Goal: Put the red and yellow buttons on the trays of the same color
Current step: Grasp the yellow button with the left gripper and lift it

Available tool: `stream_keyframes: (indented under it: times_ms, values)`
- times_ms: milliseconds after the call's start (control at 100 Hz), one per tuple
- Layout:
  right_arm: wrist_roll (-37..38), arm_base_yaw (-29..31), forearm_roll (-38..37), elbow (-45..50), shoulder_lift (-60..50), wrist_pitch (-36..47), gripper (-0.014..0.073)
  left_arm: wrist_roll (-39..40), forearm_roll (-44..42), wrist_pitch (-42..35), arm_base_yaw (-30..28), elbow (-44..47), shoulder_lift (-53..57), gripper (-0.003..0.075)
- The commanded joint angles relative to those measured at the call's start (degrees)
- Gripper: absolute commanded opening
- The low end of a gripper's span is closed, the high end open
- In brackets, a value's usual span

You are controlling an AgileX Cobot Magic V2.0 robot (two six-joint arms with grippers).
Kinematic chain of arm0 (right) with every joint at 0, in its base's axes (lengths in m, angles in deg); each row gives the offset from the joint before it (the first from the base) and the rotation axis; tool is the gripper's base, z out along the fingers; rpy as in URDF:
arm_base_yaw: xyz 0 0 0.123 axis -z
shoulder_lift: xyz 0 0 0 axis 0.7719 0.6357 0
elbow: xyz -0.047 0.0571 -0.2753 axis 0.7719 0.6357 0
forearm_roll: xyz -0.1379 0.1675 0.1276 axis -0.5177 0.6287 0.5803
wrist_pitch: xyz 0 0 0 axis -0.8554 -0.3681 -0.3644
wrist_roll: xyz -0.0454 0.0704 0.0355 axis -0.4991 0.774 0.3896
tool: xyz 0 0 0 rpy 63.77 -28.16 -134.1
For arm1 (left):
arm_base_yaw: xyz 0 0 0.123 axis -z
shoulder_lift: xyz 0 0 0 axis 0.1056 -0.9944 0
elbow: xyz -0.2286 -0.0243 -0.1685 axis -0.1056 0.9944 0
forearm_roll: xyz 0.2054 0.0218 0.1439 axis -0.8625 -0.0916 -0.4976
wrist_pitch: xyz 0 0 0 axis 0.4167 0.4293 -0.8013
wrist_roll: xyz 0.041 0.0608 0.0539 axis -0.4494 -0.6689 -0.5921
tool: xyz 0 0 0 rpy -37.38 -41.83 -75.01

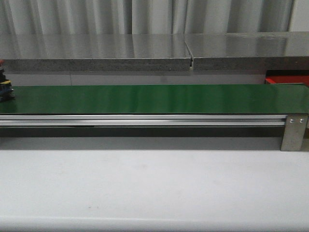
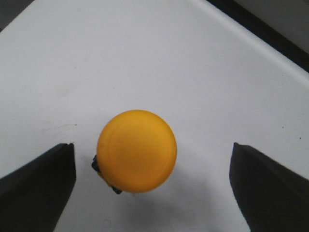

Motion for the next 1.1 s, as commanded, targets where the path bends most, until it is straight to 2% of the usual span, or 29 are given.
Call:
stream_keyframes:
  times_ms: [0,380,430,500,640,650,810,1090]
  values:
    - [-0.2,-0.1,1.0,-1.3,-0.9,2.7,-0.0109,0.4,1.8,-4.9,0.1,-1.7,3.4,0.0617]
    - [-0.2,-0.1,1.0,-1.3,-0.9,2.7,-0.0109,0.4,2.7,-8.2,0.1,-1.7,2.2,0.0608]
    - [-0.2,-0.1,1.0,-1.3,-0.9,2.7,-0.0109,0.4,2.7,-7.8,0.1,-1.7,2.2,0.0568]
    - [-0.2,-0.1,1.0,-1.3,-0.9,2.7,-0.0109,0.4,2.7,-7.5,0.1,-1.7,2.2,0.0468]
    - [-0.2,-0.1,1.0,-1.3,-0.9,2.7,-0.0109,0.4,2.7,-5.9,0.1,-1.7,2.2,0.0208]
    - [-0.2,-0.1,1.0,-1.3,-0.9,2.7,-0.0109,0.4,2.7,-5.6,0.1,-1.7,2.2,0.0172]
    - [-0.2,-0.1,1.0,-1.3,-0.9,2.7,-0.0109,0.4,2.7,-4.0,0.1,-1.7,2.4,-0.0022]
    - [-0.2,-0.1,1.0,-1.3,-0.9,2.7,-0.0109,0.4,1.0,-0.2,0.1,-1.7,9.1,-0.002]
